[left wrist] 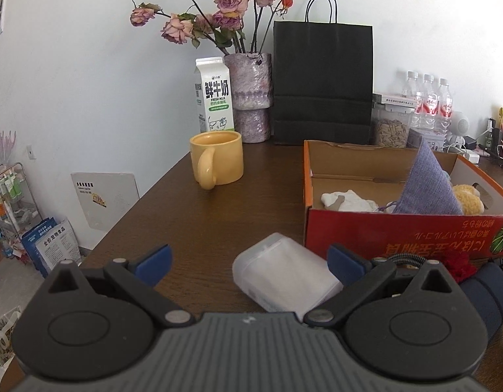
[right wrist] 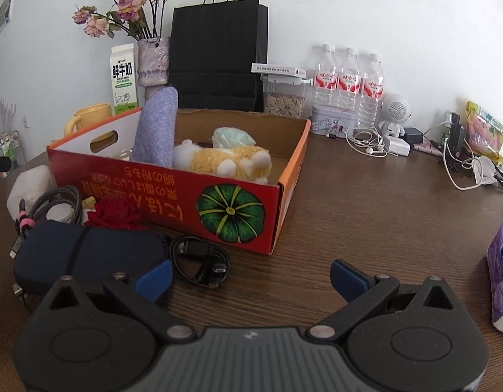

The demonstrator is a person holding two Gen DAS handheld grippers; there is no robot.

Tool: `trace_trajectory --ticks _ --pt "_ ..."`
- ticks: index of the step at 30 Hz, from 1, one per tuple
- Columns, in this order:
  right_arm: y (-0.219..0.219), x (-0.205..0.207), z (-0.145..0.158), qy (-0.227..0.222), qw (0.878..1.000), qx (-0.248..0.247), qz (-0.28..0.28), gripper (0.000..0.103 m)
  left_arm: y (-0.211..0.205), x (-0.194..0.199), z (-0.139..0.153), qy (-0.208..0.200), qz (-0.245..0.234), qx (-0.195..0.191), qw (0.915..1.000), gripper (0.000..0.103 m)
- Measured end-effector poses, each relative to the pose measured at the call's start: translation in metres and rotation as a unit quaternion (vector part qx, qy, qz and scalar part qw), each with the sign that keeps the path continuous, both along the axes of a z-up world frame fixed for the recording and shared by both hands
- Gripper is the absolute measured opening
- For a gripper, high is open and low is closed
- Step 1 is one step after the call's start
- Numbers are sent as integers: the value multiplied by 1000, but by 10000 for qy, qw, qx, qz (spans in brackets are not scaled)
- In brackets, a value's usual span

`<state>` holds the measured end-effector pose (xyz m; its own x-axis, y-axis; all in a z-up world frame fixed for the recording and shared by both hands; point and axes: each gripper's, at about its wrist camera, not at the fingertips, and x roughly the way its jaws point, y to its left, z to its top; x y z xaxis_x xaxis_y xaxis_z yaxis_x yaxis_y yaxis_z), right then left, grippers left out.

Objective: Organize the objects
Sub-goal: 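Move both tools back toward the plastic container and black cable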

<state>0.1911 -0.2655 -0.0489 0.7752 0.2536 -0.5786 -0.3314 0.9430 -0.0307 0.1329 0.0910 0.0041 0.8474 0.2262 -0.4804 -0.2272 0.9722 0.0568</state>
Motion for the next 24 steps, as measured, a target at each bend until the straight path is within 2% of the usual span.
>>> trace_trajectory --ticks 9,12,24 --pt "5 22 -16 396 9984 -95 380 103 13 -10 -13 213 55 -84 9997 103" --pt "4 32 -18 506 9976 26 479 103 13 -11 -17 266 25 -119 9996 103" --pt "6 42 -20 475 9971 62 592 103 8 5 -18 279 24 -374 9989 103"
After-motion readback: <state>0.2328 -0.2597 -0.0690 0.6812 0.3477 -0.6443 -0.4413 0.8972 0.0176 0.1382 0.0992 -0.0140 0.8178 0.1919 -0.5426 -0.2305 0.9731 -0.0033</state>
